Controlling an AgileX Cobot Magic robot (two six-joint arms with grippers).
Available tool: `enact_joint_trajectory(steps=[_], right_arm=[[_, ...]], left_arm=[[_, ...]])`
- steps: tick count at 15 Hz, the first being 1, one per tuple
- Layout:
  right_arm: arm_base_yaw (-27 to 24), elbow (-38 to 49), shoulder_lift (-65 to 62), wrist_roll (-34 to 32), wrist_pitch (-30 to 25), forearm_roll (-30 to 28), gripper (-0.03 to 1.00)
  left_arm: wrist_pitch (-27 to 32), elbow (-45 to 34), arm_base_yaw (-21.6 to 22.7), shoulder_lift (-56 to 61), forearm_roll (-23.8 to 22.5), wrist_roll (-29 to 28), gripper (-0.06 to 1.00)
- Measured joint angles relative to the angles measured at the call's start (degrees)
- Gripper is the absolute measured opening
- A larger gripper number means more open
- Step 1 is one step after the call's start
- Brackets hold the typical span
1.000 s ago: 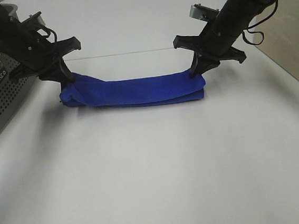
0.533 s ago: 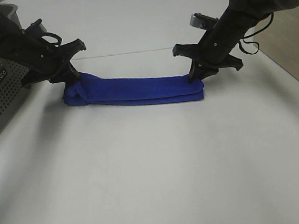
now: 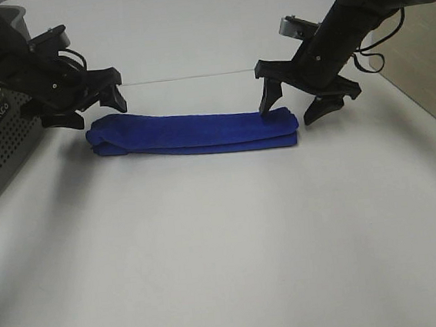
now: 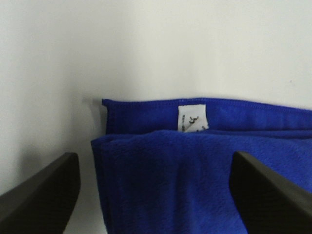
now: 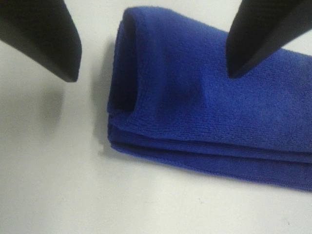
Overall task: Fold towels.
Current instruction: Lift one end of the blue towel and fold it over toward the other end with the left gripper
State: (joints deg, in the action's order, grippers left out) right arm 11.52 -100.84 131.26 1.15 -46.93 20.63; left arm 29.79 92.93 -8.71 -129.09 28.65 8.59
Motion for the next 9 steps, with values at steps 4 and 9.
enact_joint_trajectory(steps=[4, 9], right_arm=[[0.00, 0.00, -0.63, 0.00, -1.03, -1.66, 0.77], [0.00, 0.00, -0.63, 0.00, -0.97, -1.89, 0.77]], left_arm=[[1.49, 0.00, 0.00, -1.49, -1.55, 0.06, 0.79], [-0.29, 0.23, 0.00, -4.53, 4.76, 0.17, 0.78]])
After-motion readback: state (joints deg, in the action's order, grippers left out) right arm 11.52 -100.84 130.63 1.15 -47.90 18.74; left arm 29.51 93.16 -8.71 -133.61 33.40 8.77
